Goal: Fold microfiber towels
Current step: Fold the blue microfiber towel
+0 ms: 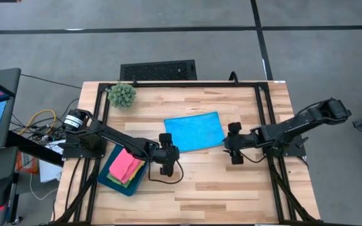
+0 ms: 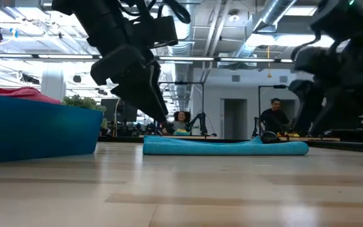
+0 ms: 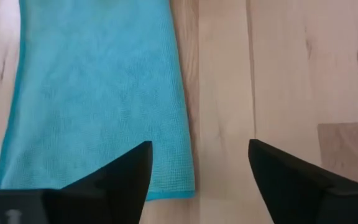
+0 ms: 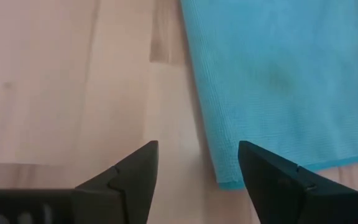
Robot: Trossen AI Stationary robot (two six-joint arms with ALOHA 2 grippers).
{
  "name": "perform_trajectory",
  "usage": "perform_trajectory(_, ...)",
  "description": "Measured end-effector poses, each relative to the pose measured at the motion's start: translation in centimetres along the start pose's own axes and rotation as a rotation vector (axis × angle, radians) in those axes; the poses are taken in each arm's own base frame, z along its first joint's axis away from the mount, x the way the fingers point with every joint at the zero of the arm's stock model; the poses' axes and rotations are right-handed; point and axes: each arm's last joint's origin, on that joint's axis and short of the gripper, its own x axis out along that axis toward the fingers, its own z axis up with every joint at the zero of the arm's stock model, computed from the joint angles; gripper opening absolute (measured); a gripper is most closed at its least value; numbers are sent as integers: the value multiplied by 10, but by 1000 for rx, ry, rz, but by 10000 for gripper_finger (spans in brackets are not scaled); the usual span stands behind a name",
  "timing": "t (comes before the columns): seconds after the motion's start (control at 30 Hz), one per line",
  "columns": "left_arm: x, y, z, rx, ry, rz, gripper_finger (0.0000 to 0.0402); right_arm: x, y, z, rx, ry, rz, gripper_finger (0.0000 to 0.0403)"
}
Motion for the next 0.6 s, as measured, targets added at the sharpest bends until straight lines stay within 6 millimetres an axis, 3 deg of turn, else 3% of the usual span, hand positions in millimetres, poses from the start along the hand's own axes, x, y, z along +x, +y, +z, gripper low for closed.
perform_trajectory(0.27,14,-5,-6,20,46,-11,267,26,-4,-6,25,106,-26,229)
perform_trajectory(0.6,40,-13,-22,-50,149,15,268,28,-7,-7,59,124,-10,227)
